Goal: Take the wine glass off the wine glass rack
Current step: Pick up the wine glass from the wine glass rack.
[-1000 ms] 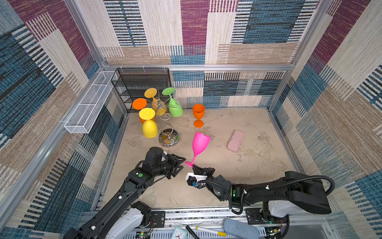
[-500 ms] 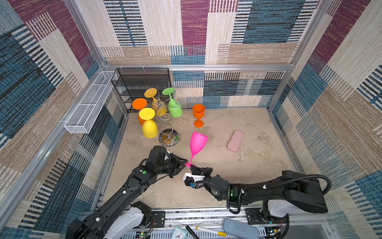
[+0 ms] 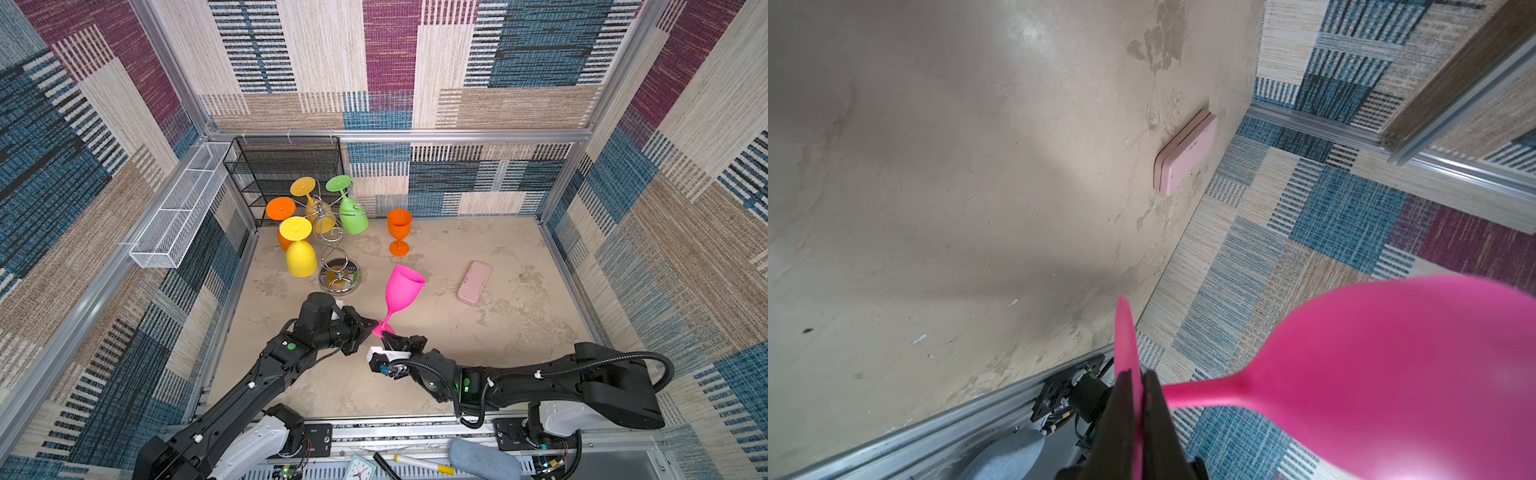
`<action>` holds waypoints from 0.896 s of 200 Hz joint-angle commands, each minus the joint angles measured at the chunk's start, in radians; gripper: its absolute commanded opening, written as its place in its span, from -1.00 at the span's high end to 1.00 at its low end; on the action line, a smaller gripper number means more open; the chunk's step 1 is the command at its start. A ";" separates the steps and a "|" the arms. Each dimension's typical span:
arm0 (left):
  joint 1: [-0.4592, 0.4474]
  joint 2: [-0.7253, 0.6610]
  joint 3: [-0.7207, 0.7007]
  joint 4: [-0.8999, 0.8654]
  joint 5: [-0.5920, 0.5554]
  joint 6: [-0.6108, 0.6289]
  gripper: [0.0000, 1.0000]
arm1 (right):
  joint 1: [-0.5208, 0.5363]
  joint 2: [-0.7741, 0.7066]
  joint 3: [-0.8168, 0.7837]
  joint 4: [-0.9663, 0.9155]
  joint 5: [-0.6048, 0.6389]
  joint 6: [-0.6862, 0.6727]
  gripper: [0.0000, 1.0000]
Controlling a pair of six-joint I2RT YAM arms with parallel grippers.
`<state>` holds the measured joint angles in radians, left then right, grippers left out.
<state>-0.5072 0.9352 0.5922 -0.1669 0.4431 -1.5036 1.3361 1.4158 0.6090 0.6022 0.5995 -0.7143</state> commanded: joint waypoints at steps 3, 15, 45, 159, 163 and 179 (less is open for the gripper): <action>0.002 0.003 -0.033 0.020 -0.051 0.071 1.00 | 0.002 -0.098 0.031 -0.039 -0.012 0.175 0.00; 0.005 0.009 -0.053 0.069 -0.045 0.084 1.00 | 0.002 -0.153 0.040 -0.102 -0.025 0.246 -0.13; 0.020 0.036 -0.126 0.222 -0.034 0.088 1.00 | -0.032 -0.277 0.107 -0.325 -0.101 0.472 -0.24; 0.045 0.194 -0.239 0.616 0.008 0.114 1.00 | -0.481 -0.177 0.584 -0.908 -0.766 1.038 -0.18; 0.045 0.198 -0.242 0.624 0.009 0.111 1.00 | -0.488 -0.164 0.597 -0.921 -0.778 1.046 -0.16; 0.047 0.207 -0.253 0.660 0.013 0.107 1.00 | -0.502 -0.135 0.622 -0.945 -0.803 1.064 -0.11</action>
<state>-0.4637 1.1313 0.3523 0.3645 0.4297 -1.4109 0.8513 1.2472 1.1912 -0.2295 -0.0807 0.2638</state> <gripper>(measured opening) 0.079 0.563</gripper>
